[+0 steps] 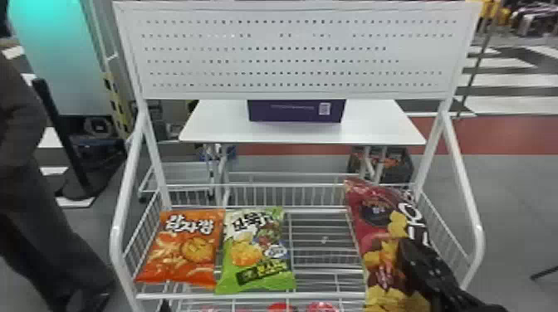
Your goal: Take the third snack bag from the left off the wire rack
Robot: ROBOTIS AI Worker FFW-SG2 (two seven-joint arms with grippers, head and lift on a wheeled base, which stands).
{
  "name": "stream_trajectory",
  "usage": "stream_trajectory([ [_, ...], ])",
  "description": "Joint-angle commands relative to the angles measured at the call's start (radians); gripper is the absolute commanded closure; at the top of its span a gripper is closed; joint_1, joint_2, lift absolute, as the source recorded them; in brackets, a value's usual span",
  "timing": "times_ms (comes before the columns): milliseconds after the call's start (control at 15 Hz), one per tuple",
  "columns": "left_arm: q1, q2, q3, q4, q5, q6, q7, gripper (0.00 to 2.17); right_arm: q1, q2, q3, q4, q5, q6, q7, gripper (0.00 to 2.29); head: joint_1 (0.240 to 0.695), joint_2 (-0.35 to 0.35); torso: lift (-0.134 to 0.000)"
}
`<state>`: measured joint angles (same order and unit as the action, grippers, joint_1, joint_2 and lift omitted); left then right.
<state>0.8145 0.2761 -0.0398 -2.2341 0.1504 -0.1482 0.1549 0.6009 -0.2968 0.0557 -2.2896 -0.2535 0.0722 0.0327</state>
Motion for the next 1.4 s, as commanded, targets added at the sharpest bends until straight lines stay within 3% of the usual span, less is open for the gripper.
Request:
stream_trajectory([
  [0, 0.000, 0.000, 0.003, -0.002, 0.001, -0.003, 0.000, 0.17, 0.062, -0.009, -0.008, -0.001, -0.016, -0.079, 0.000, 1.99, 0.499, 0.000, 0.000],
  [267, -0.001, 0.000, 0.011, -0.004, 0.003, -0.003, 0.000, 0.17, 0.169, -0.028, -0.024, 0.012, -0.039, -0.245, -0.007, 1.99, 0.499, 0.000, 0.000],
  [600, -0.017, 0.009, 0.015, 0.001, 0.018, 0.006, -0.001, 0.17, 0.278, -0.028, -0.051, 0.016, -0.039, -0.358, -0.053, 1.99, 0.499, 0.000, 0.000],
  [867, -0.028, 0.021, 0.032, 0.013, 0.032, 0.006, -0.001, 0.17, 0.329, -0.024, -0.108, 0.019, -0.047, -0.370, -0.060, 1.99, 0.499, 0.000, 0.000],
  [1067, -0.028, 0.021, 0.044, 0.019, 0.032, 0.003, -0.001, 0.17, 0.341, -0.016, -0.148, 0.002, -0.061, -0.294, -0.062, 1.98, 0.499, 0.000, 0.000],
  [1333, -0.029, 0.020, 0.044, 0.025, 0.032, 0.000, -0.001, 0.17, 0.344, -0.013, -0.162, -0.002, -0.069, -0.288, -0.062, 1.98, 0.499, 0.000, 0.000],
])
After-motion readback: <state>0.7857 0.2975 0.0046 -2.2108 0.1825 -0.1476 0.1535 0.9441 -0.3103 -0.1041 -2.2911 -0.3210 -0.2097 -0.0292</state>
